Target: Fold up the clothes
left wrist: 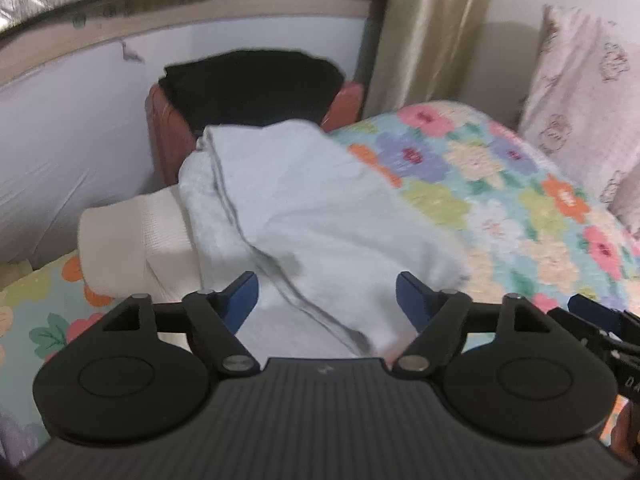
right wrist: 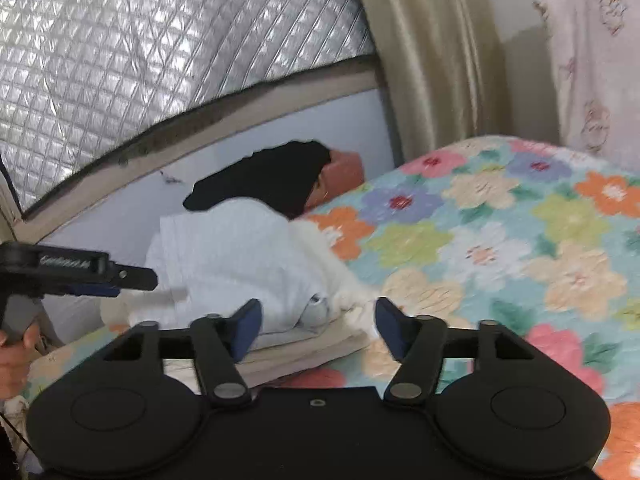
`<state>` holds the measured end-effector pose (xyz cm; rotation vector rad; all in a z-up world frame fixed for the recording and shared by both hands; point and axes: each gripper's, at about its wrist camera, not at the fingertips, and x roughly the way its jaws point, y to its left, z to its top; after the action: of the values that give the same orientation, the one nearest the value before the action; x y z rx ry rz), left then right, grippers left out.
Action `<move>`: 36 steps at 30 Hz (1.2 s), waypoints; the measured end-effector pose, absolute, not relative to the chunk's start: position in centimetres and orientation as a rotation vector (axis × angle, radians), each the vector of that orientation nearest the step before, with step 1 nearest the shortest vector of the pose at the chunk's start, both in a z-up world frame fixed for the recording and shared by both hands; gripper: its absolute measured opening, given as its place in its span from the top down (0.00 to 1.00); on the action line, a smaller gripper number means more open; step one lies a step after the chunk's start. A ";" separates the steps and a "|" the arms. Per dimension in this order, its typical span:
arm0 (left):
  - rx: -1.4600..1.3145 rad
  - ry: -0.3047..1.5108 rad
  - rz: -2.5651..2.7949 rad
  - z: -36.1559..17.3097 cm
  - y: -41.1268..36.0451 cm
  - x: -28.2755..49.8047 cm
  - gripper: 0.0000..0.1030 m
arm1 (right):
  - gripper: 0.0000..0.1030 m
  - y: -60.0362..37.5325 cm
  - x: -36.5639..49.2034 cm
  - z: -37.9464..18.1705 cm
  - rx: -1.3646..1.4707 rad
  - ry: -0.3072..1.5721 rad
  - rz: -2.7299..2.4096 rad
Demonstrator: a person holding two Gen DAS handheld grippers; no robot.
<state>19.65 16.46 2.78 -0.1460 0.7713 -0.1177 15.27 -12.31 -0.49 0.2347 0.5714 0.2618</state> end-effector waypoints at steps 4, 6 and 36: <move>-0.173 0.736 -0.152 4.9 14.2 16.0 0.08 | 0.14 -13.6 12.6 1.8 0.229 0.611 0.241; -0.196 0.731 -0.178 5.5 13.0 14.4 0.06 | 0.13 -13.9 11.0 2.8 0.187 0.616 0.220; -0.046 0.835 -0.145 4.9 0.8 2.1 0.00 | 0.08 -19.6 -2.9 4.4 0.102 0.651 0.016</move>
<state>2.08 0.79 4.86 -0.0459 0.8353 -0.1450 -2.93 -19.58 4.43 0.1016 0.6512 0.0163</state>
